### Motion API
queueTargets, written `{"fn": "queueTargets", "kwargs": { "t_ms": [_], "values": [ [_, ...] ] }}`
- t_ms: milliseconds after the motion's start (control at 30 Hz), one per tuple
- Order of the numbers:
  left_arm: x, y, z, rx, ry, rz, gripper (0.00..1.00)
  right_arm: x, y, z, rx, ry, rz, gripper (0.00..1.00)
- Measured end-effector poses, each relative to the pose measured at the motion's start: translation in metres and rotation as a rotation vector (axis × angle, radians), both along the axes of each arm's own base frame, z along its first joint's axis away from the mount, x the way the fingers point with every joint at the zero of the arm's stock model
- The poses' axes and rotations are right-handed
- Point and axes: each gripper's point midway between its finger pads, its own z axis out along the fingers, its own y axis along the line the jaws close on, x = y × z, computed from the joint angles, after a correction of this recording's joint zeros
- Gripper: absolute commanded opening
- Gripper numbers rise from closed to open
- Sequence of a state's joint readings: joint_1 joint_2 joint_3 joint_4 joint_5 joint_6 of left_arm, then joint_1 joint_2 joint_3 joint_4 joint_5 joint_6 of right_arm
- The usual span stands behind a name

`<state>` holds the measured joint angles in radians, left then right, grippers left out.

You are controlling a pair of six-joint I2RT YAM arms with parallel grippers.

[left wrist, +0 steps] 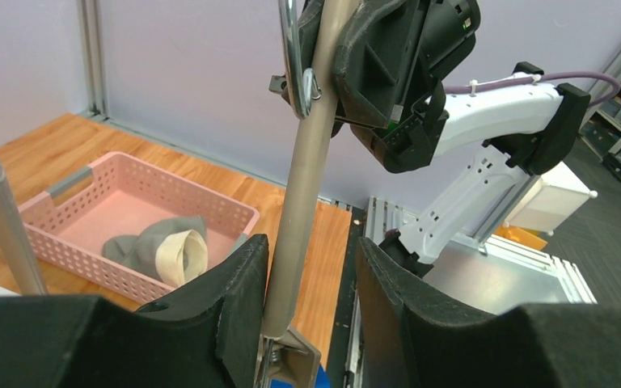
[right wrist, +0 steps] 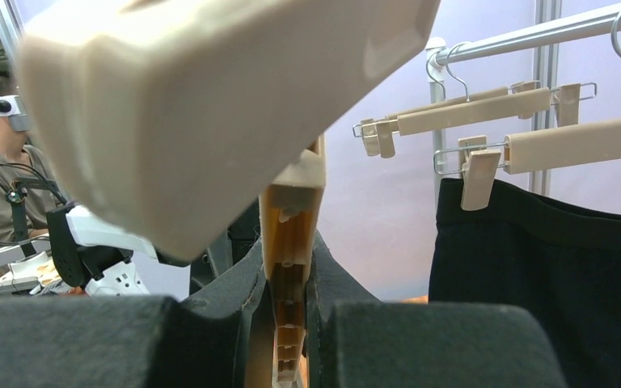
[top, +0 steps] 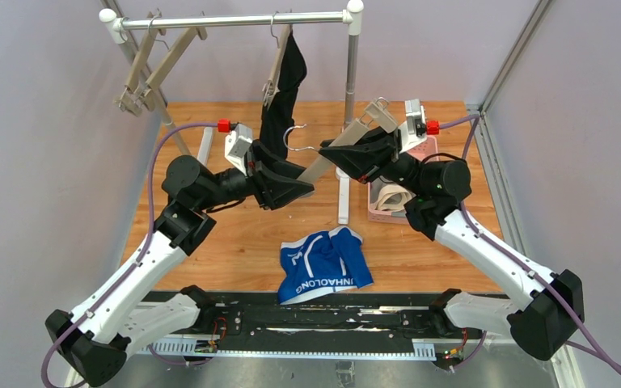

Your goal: Remove the underwear clipped to the hanger

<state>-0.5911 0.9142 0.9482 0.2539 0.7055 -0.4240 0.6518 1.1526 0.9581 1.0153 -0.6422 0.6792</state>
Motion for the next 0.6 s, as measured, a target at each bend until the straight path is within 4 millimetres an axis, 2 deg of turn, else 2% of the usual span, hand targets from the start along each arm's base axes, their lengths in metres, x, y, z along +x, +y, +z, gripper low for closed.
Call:
{"fn": "queueTargets", "kwargs": {
  "t_ms": [100,167,200,233,433,500,600],
  "values": [
    [0.0032,-0.0036,-0.0052,0.010,0.015,-0.009,0.40,0.0017,0.0018,-0.0026,-0.006,0.005,0.002,0.01],
    [0.0049,-0.0055,-0.0077,0.015,0.023,-0.014,0.20,0.0029,0.0029,-0.0041,-0.009,0.009,0.004,0.01],
    [0.0059,-0.0064,-0.0093,0.017,0.030,-0.015,0.05,0.0030,0.0033,-0.0046,-0.009,0.012,0.007,0.01],
    [0.0078,-0.0071,-0.0106,0.019,0.033,-0.013,0.01,0.0025,0.0037,-0.0050,-0.010,0.013,0.012,0.01],
    [0.0040,-0.0092,-0.0094,0.021,0.009,-0.045,0.00,-0.0004,0.0035,-0.0042,-0.005,0.035,0.038,0.02],
    [0.0032,-0.0088,-0.0086,0.019,0.010,-0.046,0.00,-0.0003,0.0036,-0.0043,-0.004,0.039,0.039,0.17],
    [0.0001,-0.0071,-0.0065,0.014,0.018,-0.048,0.00,0.0016,0.0031,-0.0046,-0.006,0.042,0.026,0.60]
  ]
}}
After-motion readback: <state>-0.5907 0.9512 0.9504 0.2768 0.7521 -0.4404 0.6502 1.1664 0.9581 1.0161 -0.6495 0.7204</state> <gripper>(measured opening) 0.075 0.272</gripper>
